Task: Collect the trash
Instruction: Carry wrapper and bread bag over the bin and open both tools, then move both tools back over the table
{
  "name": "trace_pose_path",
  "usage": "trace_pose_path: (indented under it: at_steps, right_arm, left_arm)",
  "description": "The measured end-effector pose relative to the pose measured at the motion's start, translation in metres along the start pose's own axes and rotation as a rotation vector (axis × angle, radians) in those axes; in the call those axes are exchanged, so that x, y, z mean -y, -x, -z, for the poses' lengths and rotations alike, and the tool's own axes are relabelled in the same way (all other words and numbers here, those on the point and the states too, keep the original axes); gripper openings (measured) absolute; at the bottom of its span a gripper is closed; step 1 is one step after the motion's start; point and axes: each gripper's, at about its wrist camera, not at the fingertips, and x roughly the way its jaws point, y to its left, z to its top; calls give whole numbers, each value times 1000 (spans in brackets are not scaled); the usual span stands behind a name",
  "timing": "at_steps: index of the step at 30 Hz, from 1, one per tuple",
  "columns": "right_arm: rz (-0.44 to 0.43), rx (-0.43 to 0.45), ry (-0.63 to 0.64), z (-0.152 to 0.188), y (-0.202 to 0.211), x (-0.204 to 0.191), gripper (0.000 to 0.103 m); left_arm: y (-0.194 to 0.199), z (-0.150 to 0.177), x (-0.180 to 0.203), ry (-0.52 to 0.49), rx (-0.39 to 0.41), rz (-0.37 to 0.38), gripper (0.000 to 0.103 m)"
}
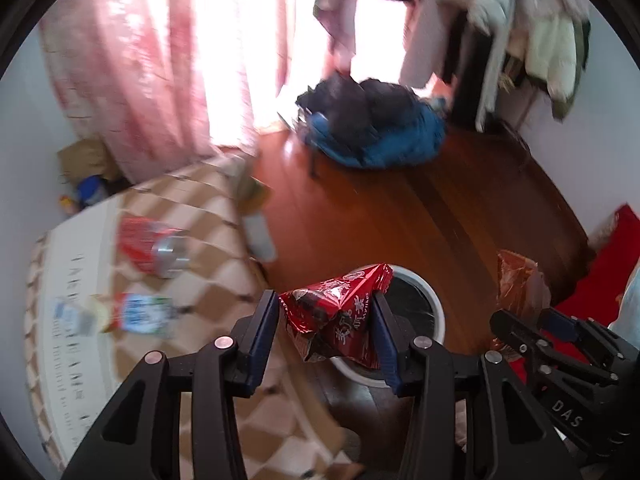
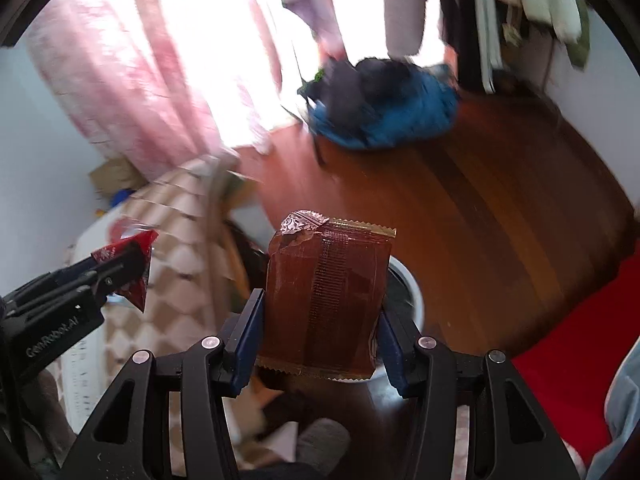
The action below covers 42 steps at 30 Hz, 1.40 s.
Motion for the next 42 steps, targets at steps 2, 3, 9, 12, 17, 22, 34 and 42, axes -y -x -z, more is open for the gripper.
trace_pose_path:
  at_steps: [2, 3, 9, 12, 17, 22, 34, 42]
  right_arm:
    - [13, -48, -36, 1, -31, 28, 54]
    - [13, -70, -51, 1, -45, 39, 54]
    - [21, -181, -101, 10, -125, 82, 54]
    - [9, -230, -121, 17, -160, 94, 54]
    - [9, -303, -139, 26, -212, 111, 55]
    - [17, -360, -151, 30, -240, 121, 85]
    - [144, -346, -153, 44, -204, 121, 101]
    - [173, -305, -134, 44, -153, 105, 102]
  left_arm:
    - [-30, -2, 16, -12, -48, 19, 42]
    - [-48, -4, 23, -18, -78, 29, 42]
    - [-148, -4, 45, -21, -246, 78, 45]
    - [-190, -2, 46, 5, -345, 123, 53]
    - [-230, 5, 39, 39, -446, 131, 80]
    - [-238, 13, 35, 52, -473, 93, 93]
    - [-200, 29, 36, -58, -412, -71, 94]
    - [-161, 34, 40, -76, -370, -78, 94]
